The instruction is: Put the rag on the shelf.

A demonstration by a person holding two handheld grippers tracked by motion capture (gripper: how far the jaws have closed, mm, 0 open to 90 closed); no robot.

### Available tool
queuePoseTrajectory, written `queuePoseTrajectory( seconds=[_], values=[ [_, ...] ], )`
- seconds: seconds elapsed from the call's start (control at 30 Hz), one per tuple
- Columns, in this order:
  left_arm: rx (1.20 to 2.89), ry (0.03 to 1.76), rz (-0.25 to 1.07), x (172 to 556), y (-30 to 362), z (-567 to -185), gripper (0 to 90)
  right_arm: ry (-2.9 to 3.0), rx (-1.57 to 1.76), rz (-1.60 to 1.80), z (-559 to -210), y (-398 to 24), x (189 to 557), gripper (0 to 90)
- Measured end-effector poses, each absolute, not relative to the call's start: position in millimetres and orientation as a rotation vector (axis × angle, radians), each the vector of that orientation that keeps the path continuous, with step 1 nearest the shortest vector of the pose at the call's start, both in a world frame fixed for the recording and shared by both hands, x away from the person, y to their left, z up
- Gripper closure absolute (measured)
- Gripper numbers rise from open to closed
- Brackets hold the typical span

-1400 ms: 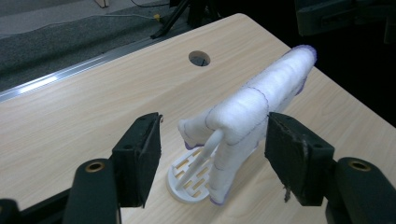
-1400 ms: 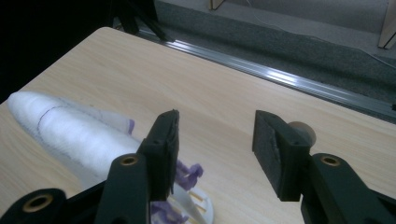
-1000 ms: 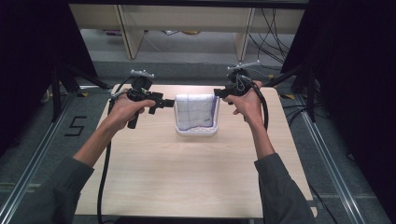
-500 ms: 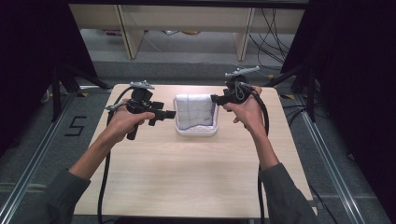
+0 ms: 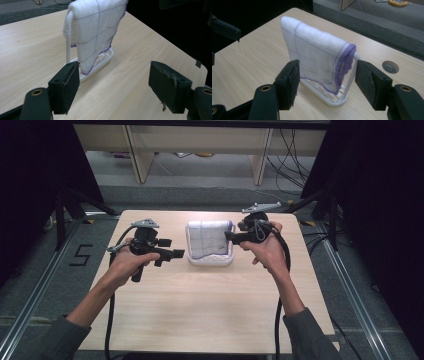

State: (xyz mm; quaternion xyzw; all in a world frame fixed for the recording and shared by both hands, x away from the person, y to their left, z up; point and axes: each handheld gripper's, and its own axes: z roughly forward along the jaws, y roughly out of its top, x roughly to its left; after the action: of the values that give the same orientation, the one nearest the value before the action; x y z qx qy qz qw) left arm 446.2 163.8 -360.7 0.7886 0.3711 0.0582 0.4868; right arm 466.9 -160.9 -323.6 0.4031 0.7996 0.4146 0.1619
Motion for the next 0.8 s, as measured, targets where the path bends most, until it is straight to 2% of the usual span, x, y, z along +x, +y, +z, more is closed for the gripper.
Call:
queuePoseTrajectory(
  seconds=[0.8],
  values=[
    [1.924,0.867,0.145,415.9,171.4,-385.3,24.1,2.302,1.12,1.238,-356.2,-164.5,437.4,35.7]
  ],
)
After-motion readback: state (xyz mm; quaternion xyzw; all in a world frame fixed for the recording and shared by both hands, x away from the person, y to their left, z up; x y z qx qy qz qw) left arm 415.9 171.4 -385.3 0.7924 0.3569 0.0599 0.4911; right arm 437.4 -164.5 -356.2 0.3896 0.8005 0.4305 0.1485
